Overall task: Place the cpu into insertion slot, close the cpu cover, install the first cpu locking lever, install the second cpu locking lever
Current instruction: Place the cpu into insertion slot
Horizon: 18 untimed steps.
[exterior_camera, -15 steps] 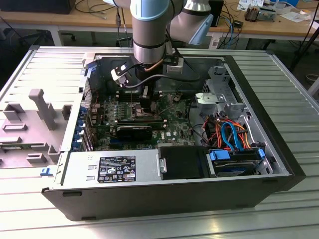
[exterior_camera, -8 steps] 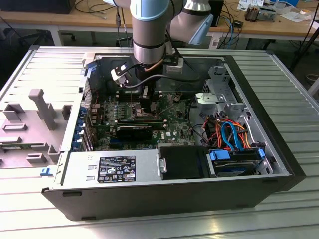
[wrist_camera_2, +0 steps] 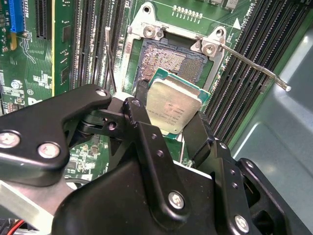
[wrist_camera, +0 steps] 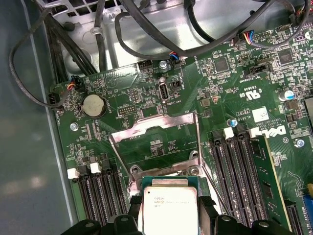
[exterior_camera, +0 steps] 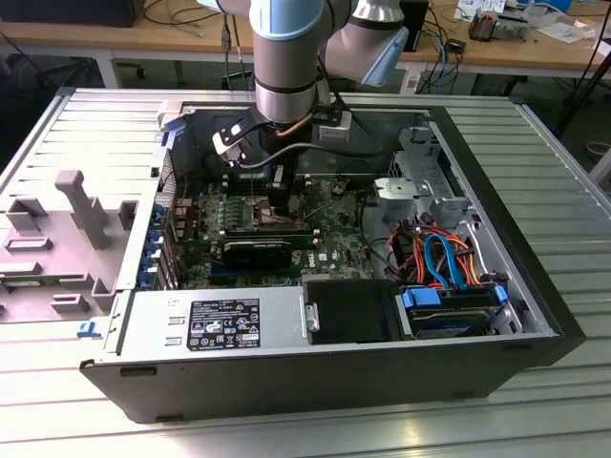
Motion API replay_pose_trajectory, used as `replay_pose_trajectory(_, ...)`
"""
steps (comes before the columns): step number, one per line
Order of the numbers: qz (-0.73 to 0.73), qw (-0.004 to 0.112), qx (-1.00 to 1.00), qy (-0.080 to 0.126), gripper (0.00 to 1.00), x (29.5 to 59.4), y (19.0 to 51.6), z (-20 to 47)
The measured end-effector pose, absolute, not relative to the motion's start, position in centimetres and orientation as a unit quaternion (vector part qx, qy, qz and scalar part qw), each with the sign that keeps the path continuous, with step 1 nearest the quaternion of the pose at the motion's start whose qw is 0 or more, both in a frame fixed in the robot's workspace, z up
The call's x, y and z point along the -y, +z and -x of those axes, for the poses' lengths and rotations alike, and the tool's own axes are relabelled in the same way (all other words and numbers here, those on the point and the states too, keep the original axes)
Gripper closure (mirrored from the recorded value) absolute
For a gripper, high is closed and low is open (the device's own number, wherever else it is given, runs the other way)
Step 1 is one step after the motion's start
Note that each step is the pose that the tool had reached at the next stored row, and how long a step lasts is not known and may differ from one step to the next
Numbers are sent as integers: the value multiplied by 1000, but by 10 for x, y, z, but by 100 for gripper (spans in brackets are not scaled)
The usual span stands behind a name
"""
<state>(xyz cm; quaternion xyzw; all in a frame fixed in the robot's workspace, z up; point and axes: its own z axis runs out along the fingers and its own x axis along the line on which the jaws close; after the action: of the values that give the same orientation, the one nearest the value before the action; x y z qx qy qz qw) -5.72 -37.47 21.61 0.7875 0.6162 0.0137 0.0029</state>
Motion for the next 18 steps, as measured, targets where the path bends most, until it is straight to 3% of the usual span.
replay_pose_trajectory(18,-790,3,-613,14,46,375,216,57)
